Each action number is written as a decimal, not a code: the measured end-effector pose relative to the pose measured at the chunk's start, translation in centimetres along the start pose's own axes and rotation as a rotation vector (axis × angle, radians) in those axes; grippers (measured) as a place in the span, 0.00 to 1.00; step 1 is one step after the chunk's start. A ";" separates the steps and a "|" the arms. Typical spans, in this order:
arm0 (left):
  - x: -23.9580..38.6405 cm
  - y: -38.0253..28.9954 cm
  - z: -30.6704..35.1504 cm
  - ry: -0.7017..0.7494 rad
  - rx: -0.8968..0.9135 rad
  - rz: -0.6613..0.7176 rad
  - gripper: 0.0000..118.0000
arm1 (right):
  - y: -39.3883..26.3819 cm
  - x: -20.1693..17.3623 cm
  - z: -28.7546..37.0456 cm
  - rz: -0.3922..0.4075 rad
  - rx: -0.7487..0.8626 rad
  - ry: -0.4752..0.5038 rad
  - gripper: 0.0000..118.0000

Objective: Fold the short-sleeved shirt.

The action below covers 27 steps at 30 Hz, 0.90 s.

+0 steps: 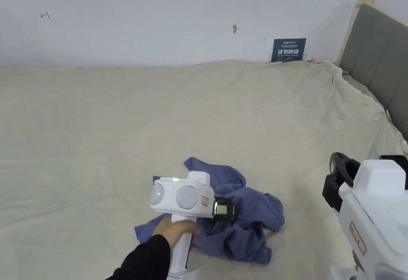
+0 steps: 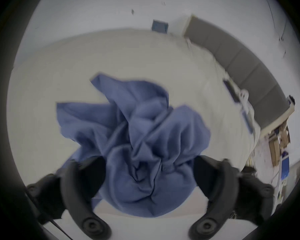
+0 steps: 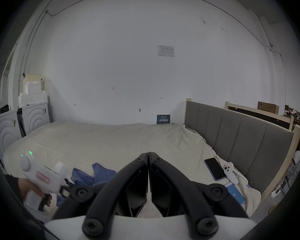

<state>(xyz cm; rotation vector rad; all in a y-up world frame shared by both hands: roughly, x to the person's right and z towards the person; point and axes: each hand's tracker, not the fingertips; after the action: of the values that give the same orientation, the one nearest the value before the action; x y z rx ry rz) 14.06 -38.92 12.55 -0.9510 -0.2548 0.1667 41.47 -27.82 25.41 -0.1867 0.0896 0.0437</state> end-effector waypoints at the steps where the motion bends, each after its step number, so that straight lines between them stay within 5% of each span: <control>1: -0.1 0.5 1.7 -0.010 0.087 0.005 0.94 | 0.2 -0.1 0.1 0.002 0.006 0.000 0.00; 15: -2.6 0.9 18.0 0.290 0.728 -0.084 0.94 | 3.1 -1.3 1.6 0.009 0.087 0.010 0.00; 22: -4.7 -2.3 19.2 0.482 0.883 -0.098 0.93 | 3.0 -1.0 1.2 0.012 0.106 0.018 0.00; 27: -6.0 -3.9 19.6 0.507 0.904 -0.078 0.80 | 2.8 -1.2 0.9 0.012 0.110 0.027 0.00</control>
<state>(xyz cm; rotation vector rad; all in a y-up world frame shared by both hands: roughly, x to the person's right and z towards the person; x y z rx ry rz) 2.82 -27.37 25.71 -0.0634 0.2486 -0.0423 40.23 -25.00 25.87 -0.0767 0.1195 0.0479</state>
